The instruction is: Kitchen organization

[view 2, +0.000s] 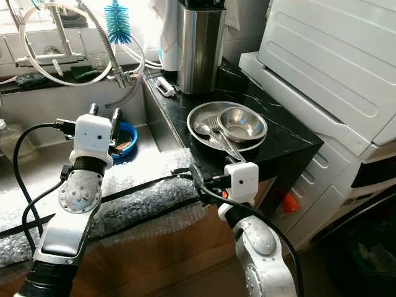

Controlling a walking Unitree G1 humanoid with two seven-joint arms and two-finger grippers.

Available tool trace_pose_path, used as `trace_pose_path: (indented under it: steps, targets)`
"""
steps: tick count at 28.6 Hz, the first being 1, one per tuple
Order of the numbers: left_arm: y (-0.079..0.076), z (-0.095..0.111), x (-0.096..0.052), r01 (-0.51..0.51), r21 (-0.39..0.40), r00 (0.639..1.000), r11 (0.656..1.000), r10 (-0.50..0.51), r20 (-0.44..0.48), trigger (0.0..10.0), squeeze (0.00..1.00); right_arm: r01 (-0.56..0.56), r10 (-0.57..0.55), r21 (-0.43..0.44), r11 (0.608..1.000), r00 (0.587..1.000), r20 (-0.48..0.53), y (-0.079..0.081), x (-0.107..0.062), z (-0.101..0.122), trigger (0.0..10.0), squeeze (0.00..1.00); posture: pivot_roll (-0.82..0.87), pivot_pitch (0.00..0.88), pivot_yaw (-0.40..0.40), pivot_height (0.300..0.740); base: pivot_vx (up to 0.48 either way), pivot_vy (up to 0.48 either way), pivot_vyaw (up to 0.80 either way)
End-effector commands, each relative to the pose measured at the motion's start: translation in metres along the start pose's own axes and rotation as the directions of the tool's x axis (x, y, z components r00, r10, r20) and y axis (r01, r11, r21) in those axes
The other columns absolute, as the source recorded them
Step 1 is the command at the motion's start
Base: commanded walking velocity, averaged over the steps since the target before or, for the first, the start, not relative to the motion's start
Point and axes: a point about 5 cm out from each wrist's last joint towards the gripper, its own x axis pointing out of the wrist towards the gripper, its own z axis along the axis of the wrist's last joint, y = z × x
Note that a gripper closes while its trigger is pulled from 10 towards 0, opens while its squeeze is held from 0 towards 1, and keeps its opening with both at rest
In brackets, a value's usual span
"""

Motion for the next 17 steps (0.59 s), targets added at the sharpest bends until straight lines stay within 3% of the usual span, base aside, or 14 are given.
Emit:
trace_pose_path:
  steps: [1, 17]
  targets:
    - [-0.0024, 0.0026, 0.0001, 0.007, 0.017, 1.000, 1.000, -0.008, 0.022, 10.0, 0.00, 0.027, -0.027, 0.014, 1.000, 1.000, -0.013, -0.0047, -0.0010, -0.0008, 10.0, 0.00, -0.03, 0.000, -0.087, 0.740, 0.000, 0.000, 0.00]
    - [-0.0056, 0.0028, 0.0010, 0.021, 0.013, 0.999, 1.000, -0.021, 0.034, 10.0, 0.00, 0.089, -0.090, 0.043, 0.995, 0.996, 0.019, -0.0120, 0.0025, 0.0039, 10.0, 0.00, -0.03, 0.000, -0.084, 0.740, 0.000, 0.000, 0.00]
